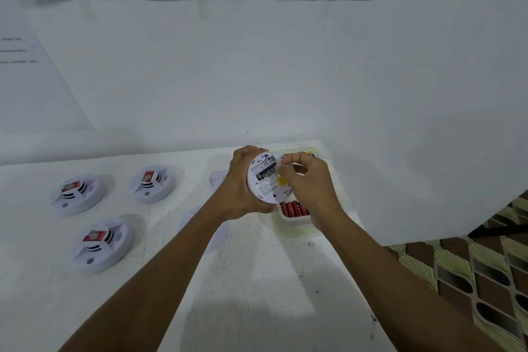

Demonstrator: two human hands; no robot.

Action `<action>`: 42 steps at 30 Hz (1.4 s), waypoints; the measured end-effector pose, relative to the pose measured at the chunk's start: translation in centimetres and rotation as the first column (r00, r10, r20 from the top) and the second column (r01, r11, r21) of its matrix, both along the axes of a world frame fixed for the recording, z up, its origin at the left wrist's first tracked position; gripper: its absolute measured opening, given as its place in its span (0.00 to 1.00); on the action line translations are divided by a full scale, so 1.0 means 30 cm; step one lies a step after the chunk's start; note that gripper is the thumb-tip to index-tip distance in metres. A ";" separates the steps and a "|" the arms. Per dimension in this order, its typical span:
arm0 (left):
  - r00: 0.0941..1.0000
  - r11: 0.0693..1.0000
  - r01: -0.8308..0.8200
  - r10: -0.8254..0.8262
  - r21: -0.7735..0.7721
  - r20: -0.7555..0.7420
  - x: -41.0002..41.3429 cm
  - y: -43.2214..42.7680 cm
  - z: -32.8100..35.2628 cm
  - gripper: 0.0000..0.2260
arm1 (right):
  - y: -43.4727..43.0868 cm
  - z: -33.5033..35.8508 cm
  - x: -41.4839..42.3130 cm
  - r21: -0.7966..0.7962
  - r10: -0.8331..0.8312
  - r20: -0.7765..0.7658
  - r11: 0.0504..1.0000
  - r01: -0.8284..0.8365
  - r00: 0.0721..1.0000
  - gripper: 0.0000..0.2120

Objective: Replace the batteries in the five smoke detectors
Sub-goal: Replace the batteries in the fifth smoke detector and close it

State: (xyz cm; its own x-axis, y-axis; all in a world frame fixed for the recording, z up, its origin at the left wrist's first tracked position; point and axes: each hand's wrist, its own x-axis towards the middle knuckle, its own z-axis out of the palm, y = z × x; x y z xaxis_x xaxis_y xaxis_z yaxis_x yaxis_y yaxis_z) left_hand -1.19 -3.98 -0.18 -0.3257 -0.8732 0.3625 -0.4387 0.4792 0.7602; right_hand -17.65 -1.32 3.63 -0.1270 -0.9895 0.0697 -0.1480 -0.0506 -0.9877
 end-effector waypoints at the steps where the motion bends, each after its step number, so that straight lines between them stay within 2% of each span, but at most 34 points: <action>1: 1.000 1.000 -0.005 0.005 0.002 0.010 -0.001 -0.003 -0.004 0.41 | -0.001 -0.002 0.003 -0.046 -0.033 -0.039 0.998 0.031 0.999 0.01; 4: 0.999 1.000 -0.005 0.004 0.005 0.041 -0.010 -0.007 0.003 0.42 | -0.004 0.001 0.005 -0.170 -0.103 -0.178 0.983 0.073 0.979 0.04; 8: 0.999 1.000 0.018 -0.018 -0.015 0.033 -0.016 -0.017 0.005 0.43 | -0.016 0.017 -0.025 -0.222 -0.045 -0.139 0.975 0.013 0.989 0.06; 11: 1.000 1.000 0.004 -0.005 0.016 0.008 0.000 -0.027 0.002 0.44 | -0.037 0.029 -0.102 -0.212 -0.074 -0.090 0.976 0.054 0.993 0.06; 13: 1.000 0.999 -0.017 0.018 0.050 -0.021 0.014 -0.033 0.003 0.45 | -0.059 0.026 -0.188 -0.190 -0.070 -0.175 0.981 0.036 0.982 0.04; 14: 0.999 0.998 -0.021 0.023 0.063 -0.035 0.018 -0.037 0.004 0.46 | -0.073 0.019 -0.233 -0.171 -0.056 -0.277 0.985 0.008 0.959 0.04; 15: 0.999 0.997 -0.019 0.022 0.070 -0.043 0.020 -0.040 0.004 0.46 | -0.088 0.009 -0.274 -0.143 -0.037 -0.422 0.989 -0.026 0.906 0.03; 16: 0.999 0.997 -0.013 0.017 0.074 -0.044 0.019 -0.043 0.004 0.46 | -0.100 0.003 -0.306 -0.100 -0.009 -0.586 0.993 -0.062 0.811 0.03; 18: 0.999 0.997 0.001 0.002 0.076 -0.040 0.009 -0.049 0.003 0.46 | -0.114 -0.013 -0.344 0.009 0.073 -0.838 0.993 -0.119 0.541 0.02; 20: 0.999 0.997 0.016 -0.013 0.074 -0.039 -0.006 -0.053 0.001 0.46 | -0.114 -0.025 -0.355 0.072 0.120 -0.942 0.984 -0.160 0.313 0.03; 21: 0.999 0.997 0.022 -0.019 0.070 -0.038 -0.013 -0.054 -0.001 0.46 | -0.113 -0.030 -0.356 0.085 0.128 -0.959 0.981 -0.177 0.252 0.04; 22: 0.999 0.997 0.027 -0.025 0.067 -0.036 -0.019 -0.055 -0.002 0.46 | -0.115 -0.036 -0.358 0.092 0.133 -0.964 0.979 -0.183 0.228 0.05; 26: 0.999 0.998 0.035 -0.033 0.060 -0.039 -0.027 -0.061 -0.009 0.46 | -0.127 -0.056 -0.370 0.085 0.129 -0.958 0.981 -0.175 0.258 0.08; 29: 0.999 0.998 0.036 -0.034 0.051 -0.031 -0.023 -0.072 -0.012 0.46 | -0.147 -0.057 -0.378 0.030 0.089 -0.939 0.984 -0.177 0.332 0.07; 33: 0.999 0.998 0.034 -0.033 0.054 -0.021 -0.012 -0.096 -0.009 0.46 | -0.206 -0.037 -0.380 -0.125 0.003 -0.808 0.976 -0.177 0.589 0.02; 35: 0.999 0.998 0.027 -0.026 0.054 -0.021 0.000 -0.113 -0.008 0.46 | -0.258 -0.024 -0.377 -0.143 0.000 -0.754 0.976 -0.164 0.657 0.02; 38: 1.000 0.998 0.008 -0.007 0.057 -0.021 0.022 -0.140 -0.009 0.46 | -0.356 -0.024 -0.370 -0.099 0.011 -0.698 0.989 -0.113 0.716 0.02; 42: 0.999 0.998 0.001 0.001 0.057 -0.033 0.052 -0.164 -0.017 0.46 | -0.445 -0.056 -0.371 0.100 0.118 -0.566 0.992 -0.074 0.816 0.05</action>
